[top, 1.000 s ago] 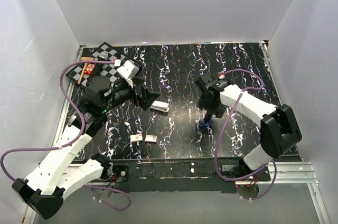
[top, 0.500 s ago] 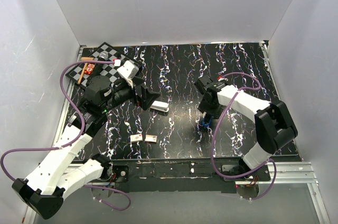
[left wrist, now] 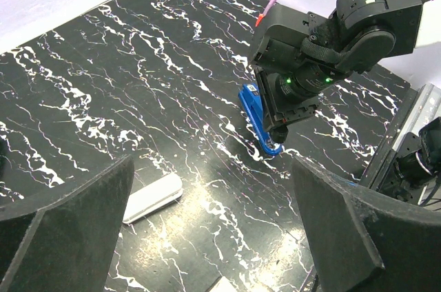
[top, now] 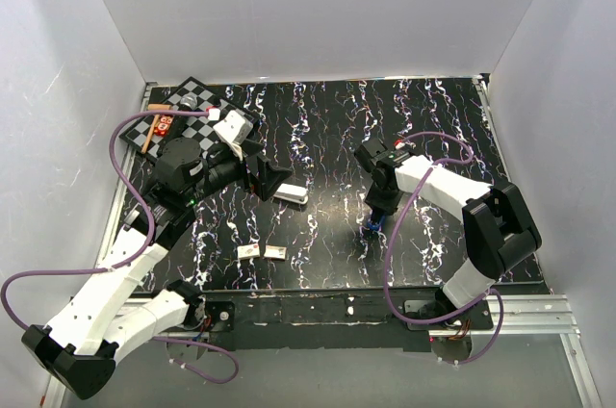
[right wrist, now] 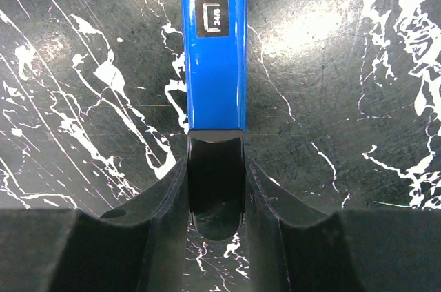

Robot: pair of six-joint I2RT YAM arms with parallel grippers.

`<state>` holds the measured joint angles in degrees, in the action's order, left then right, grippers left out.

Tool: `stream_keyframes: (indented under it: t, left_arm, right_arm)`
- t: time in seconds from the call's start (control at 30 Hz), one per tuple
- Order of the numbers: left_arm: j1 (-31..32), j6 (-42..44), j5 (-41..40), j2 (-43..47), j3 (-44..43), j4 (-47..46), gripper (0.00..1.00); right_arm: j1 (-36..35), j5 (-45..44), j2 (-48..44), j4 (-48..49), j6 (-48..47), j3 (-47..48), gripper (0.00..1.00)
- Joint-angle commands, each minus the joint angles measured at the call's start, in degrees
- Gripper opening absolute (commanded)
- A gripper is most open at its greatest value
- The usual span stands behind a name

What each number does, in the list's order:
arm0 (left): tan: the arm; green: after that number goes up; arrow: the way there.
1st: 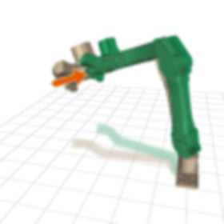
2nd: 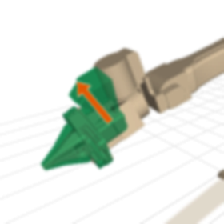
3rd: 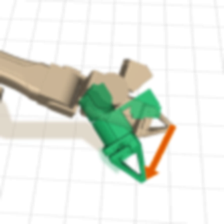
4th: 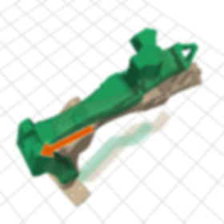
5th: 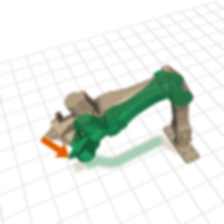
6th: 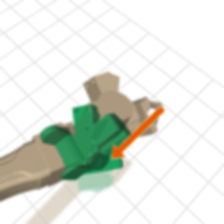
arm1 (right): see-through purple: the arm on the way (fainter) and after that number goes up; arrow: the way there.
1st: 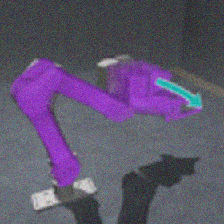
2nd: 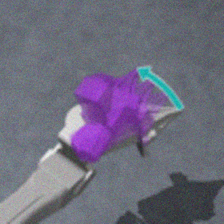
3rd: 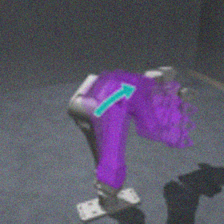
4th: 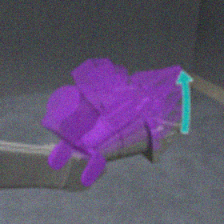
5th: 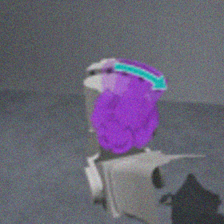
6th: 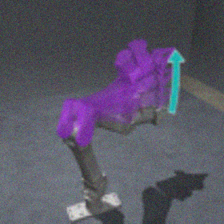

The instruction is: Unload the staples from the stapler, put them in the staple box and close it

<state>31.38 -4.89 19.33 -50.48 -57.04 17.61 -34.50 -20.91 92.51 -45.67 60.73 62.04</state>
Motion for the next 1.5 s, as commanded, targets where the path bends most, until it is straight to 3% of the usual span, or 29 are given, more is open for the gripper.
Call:
stream_keyframes:
  t: [0.0,0.17,0.53,0.9,1.2,1.47]
  left_arm:
    - [0.1,0.8,-0.1,0.6,-0.8,0.6,0.98]
    - [0.1,0.8,0.0,0.4,-0.8,0.6,0.98]
    - [0.1,1.1,1.3,0.7,-0.4,0.0,0.98]
    - [0.1,1.5,1.4,1.1,-0.2,-0.2,0.98]
    - [0.1,1.9,1.2,1.2,-0.2,-0.1,0.98]
    - [0.1,2.2,0.9,1.7,-0.1,-0.1,0.98]
  right_arm:
    - [0.1,-3.4,-1.0,-1.6,-3.4,2.8,0.01]
    - [0.0,-5.1,-0.7,-1.7,-12.8,7.7,0.01]
    - [0.0,9.6,4.5,5.1,-43.3,20.2,0.01]
    - [-2.7,15.3,15.2,7.0,-70.7,31.2,0.01]
    - [-4.7,23.9,18.8,14.2,-84.5,33.0,0.01]
    - [-6.0,25.1,26.1,9.0,-89.2,43.7,0.01]
